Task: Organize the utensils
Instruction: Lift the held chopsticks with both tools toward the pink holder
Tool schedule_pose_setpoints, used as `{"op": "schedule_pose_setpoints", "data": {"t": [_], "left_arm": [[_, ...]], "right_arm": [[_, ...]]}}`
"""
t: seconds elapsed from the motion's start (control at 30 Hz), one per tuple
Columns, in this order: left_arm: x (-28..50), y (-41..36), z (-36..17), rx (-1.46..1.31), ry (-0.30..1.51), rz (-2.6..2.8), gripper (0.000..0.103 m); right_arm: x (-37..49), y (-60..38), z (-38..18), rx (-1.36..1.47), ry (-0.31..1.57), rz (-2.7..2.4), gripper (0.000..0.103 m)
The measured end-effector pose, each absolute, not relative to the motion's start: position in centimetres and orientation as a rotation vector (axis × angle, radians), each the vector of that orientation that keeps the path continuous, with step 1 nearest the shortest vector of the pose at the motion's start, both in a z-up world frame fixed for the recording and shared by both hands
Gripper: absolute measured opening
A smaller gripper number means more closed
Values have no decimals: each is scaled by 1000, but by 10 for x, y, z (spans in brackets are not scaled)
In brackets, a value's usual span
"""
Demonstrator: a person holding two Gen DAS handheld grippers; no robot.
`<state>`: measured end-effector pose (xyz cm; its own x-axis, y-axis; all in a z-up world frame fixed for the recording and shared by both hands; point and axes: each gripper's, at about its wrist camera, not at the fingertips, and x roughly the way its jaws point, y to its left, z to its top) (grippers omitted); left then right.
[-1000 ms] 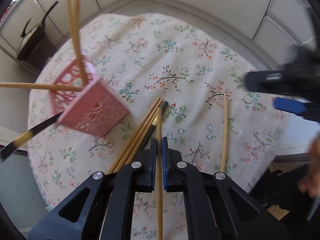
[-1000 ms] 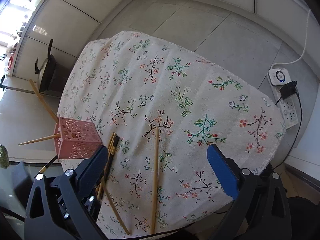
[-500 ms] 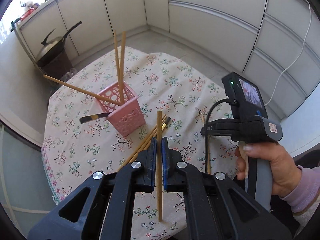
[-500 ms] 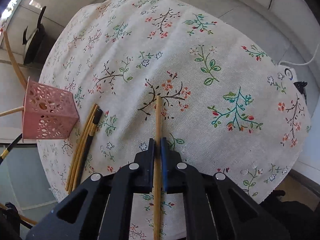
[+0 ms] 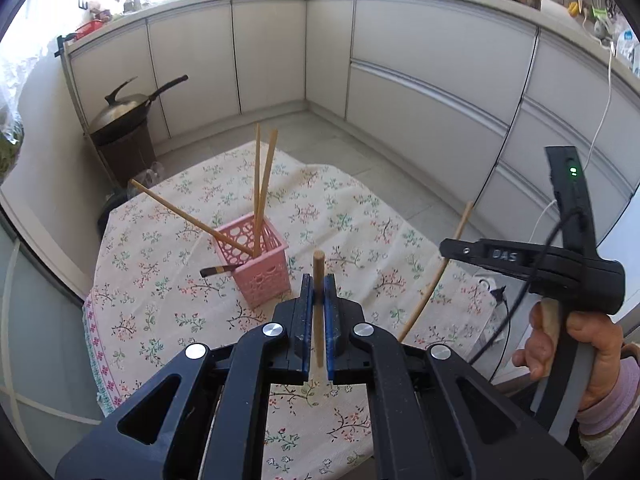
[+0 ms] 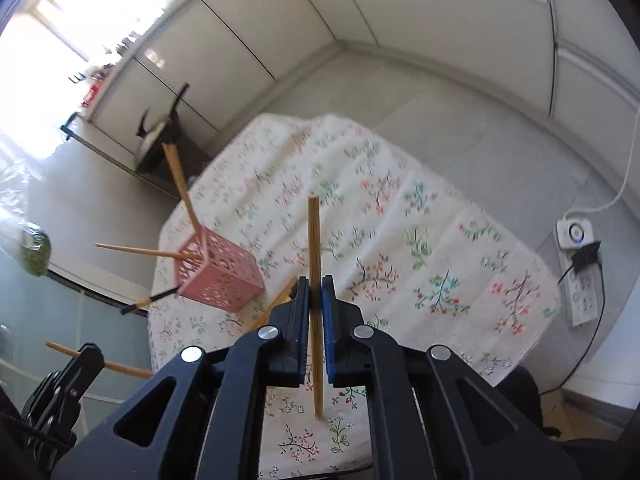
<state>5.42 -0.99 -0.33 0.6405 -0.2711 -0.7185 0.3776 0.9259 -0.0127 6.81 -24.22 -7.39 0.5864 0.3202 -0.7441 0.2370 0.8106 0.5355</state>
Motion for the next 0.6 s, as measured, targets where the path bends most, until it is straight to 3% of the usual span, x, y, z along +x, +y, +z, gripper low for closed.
{"op": "schedule_pose_setpoints", "data": {"t": [0.6], "left_arm": [[76, 16, 90, -47, 536, -314, 5]], "right_arm": [[82, -260, 36, 642, 698, 121, 6]]}}
